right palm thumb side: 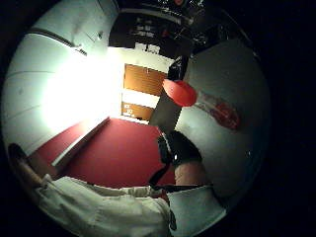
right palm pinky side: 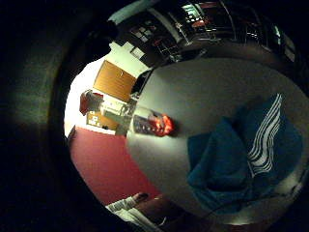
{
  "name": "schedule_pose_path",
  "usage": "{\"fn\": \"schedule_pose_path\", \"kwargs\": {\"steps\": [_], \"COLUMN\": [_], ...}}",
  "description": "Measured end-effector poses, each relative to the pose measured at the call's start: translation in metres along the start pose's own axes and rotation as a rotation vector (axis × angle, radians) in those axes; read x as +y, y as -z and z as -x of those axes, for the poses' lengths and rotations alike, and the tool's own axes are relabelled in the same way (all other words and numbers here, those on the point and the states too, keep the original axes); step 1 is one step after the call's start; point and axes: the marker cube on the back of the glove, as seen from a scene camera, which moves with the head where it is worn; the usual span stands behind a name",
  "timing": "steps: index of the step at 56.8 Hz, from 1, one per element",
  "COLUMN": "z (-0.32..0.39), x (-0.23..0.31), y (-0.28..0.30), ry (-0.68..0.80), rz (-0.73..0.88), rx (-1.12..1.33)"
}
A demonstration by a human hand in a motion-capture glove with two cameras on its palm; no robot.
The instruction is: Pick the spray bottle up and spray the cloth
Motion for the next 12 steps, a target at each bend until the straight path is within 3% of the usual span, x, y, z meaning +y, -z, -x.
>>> {"fn": "schedule_pose_path", "kwargs": {"steps": [6, 12], "z": [-0.047, -0.047], "x": [0.012, 0.011], "y": [-0.002, 0.003], "ry": [-0.021, -0.007], "rz": [0.087, 0.09], "rx": [0.341, 0.351]}}
